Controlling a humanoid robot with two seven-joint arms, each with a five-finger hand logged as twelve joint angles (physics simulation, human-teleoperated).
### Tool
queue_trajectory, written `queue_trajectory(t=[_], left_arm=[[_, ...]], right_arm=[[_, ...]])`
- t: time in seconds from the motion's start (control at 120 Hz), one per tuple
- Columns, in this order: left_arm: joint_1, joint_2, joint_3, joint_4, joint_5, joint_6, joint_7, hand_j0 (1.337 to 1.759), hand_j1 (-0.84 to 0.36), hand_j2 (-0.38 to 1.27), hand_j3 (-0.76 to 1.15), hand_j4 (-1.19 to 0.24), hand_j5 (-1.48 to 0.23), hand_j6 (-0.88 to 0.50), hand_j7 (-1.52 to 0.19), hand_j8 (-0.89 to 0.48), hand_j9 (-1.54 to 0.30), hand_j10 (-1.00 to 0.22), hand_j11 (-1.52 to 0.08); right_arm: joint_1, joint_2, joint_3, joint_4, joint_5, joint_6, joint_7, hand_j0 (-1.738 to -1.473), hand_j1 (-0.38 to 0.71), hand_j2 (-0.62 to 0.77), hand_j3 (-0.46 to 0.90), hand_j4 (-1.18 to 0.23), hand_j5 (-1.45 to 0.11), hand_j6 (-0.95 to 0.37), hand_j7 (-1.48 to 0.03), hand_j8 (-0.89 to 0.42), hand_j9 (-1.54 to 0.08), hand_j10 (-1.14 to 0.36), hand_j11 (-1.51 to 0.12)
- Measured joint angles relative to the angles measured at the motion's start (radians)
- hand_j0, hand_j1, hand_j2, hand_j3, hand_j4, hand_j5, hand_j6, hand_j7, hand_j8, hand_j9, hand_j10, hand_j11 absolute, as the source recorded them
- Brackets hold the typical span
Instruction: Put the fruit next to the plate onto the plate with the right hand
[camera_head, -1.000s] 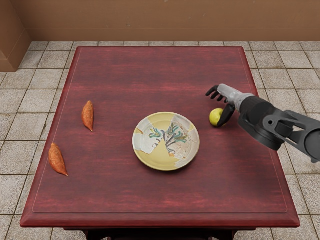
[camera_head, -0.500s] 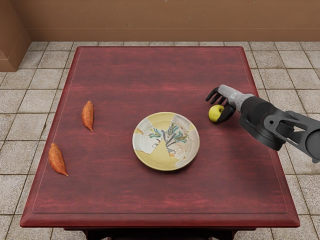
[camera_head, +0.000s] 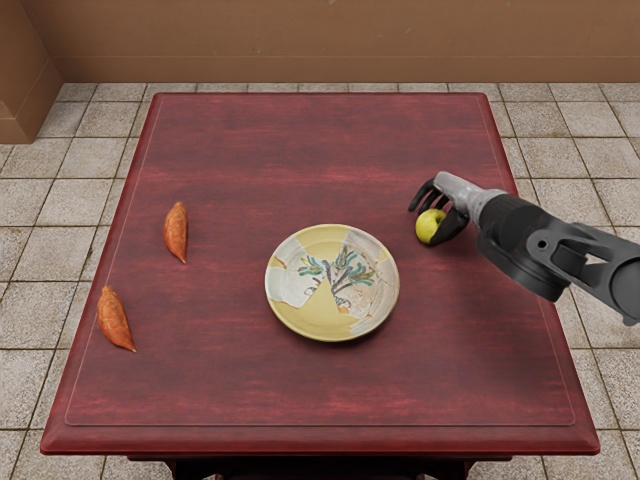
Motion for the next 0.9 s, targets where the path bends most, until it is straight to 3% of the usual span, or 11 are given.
queue_trajectory(t=[0.133,0.208,0.308,0.542,0.708,0.8,0.9], left_arm=[[0.0,0.0,0.0,0.0,0.0,0.0,0.0,1.658,0.35,0.0,0.0,0.0,0.0,0.0,0.0,0.0,0.0,0.0,0.0],[0.0,0.0,0.0,0.0,0.0,0.0,0.0,1.658,0.35,0.0,0.0,0.0,0.0,0.0,0.0,0.0,0.0,0.0,0.0],[0.0,0.0,0.0,0.0,0.0,0.0,0.0,1.658,0.35,0.0,0.0,0.0,0.0,0.0,0.0,0.0,0.0,0.0,0.0],[0.0,0.0,0.0,0.0,0.0,0.0,0.0,1.658,0.35,0.0,0.0,0.0,0.0,0.0,0.0,0.0,0.0,0.0,0.0],[0.0,0.0,0.0,0.0,0.0,0.0,0.0,1.658,0.35,0.0,0.0,0.0,0.0,0.0,0.0,0.0,0.0,0.0,0.0],[0.0,0.0,0.0,0.0,0.0,0.0,0.0,1.658,0.35,0.0,0.0,0.0,0.0,0.0,0.0,0.0,0.0,0.0,0.0],[0.0,0.0,0.0,0.0,0.0,0.0,0.0,1.658,0.35,0.0,0.0,0.0,0.0,0.0,0.0,0.0,0.0,0.0,0.0]], right_arm=[[-0.006,0.002,0.001,-0.001,0.007,-0.003,-0.001,-1.646,0.26,-0.02,0.0,-0.64,-0.67,-0.46,-0.74,-0.39,-0.7,-0.52,-0.72],[-0.007,0.002,0.002,-0.001,0.01,-0.006,0.0,-1.645,0.28,0.07,0.0,-0.68,-0.63,-0.46,-0.75,-0.4,-0.69,-0.52,-0.71],[-0.009,0.003,0.002,-0.002,0.01,-0.009,0.001,-1.643,0.27,0.06,-0.01,-0.73,-0.59,-0.47,-0.76,-0.41,-0.67,-0.53,-0.69],[-0.013,0.005,0.003,-0.006,0.021,-0.004,0.0,-1.64,0.26,-0.01,0.0,-0.72,-0.64,-0.5,-0.78,-0.37,-0.73,-0.49,-0.75],[-0.014,0.002,0.003,-0.005,0.032,-0.002,0.0,-1.643,0.23,0.04,0.0,-0.7,-0.7,-0.52,-0.8,-0.4,-0.75,-0.57,-0.77],[-0.013,-0.004,0.014,-0.004,0.052,0.002,0.0,-1.647,0.21,0.17,0.0,-0.69,-0.76,-0.58,-0.82,-0.47,-0.79,-0.63,-0.82],[-0.01,-0.009,0.034,-0.003,0.069,0.004,0.001,-1.65,0.19,0.2,0.0,-0.67,-0.8,-0.61,-0.83,-0.48,-0.83,-0.64,-0.85]])
